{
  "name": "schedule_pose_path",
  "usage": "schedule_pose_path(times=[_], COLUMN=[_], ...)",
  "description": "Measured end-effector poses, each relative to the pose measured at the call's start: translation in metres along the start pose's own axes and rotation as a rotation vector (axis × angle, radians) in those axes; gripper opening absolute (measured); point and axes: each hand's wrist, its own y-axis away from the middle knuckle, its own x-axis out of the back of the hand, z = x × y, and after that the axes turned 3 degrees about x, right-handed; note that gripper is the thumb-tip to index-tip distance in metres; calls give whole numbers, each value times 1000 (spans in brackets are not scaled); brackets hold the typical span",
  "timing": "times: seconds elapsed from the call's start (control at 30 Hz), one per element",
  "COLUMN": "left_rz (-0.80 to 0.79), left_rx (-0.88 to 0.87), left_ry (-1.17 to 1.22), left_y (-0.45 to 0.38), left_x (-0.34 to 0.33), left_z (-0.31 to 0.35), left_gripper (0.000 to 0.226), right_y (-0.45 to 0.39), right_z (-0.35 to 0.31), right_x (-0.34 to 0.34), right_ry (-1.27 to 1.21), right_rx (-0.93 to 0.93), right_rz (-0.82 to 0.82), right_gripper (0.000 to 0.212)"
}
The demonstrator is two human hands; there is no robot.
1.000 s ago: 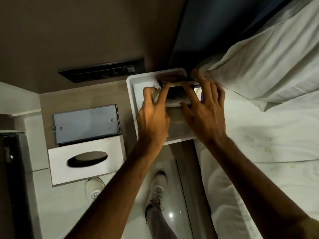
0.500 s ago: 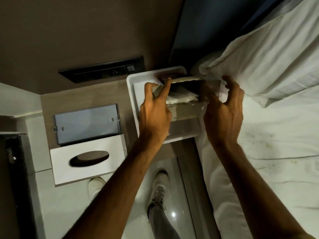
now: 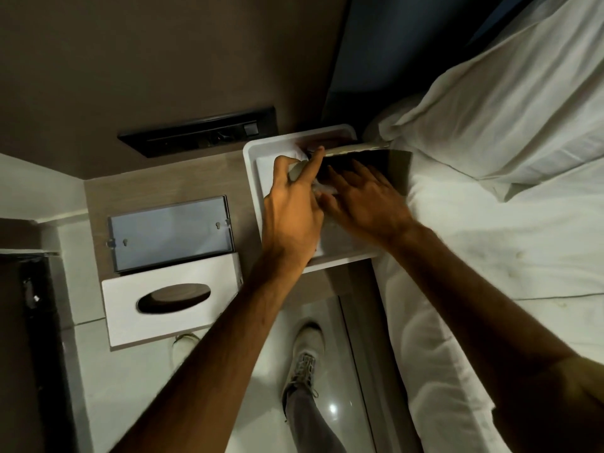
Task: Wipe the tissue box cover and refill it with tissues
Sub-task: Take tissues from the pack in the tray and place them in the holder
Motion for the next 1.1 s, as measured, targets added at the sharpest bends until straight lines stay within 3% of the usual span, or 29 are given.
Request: schedule_pose_path(times=[0.17, 0.37, 0.5, 0.67, 0.77, 0.83, 0.87, 0.9, 0.97, 1.1], left_rz=[72, 141, 12, -277, -225, -215, -236, -260, -215, -56], left_rx=[0, 51, 193, 414, 494, 665, 819, 980, 1198, 1275], left_ry=[39, 82, 103, 224, 268, 430, 623, 863, 1228, 1581], left_y=[5, 28, 55, 63, 79, 90, 92, 92, 95, 103], left_x=[-5, -8, -24, -47, -28, -5, 9, 22, 47, 104], left_z=[-2, -9, -26, -63, -92, -111, -118, -121, -135, -186], left_gripper=[65, 48, 44, 43, 32, 20, 14, 10, 21, 46], right_y=[17, 57, 87, 114, 116, 111, 106, 101, 84, 40], right_z=[13, 9, 6, 8, -10, -34, -48, -63, -101, -165], right_x=[0, 7, 16, 25, 33, 39, 41, 44, 52, 39], right_ry=[82, 117, 49, -119, -220, -337, -441, -597, -1008, -1354], right_rx=[108, 149, 176, 27, -14, -40, -45, -62, -99, -149], right_rz=[1, 145, 194, 131, 107, 88, 67, 44, -7, -47], right_gripper=[73, 45, 34, 39, 42, 39, 35, 32, 25, 26])
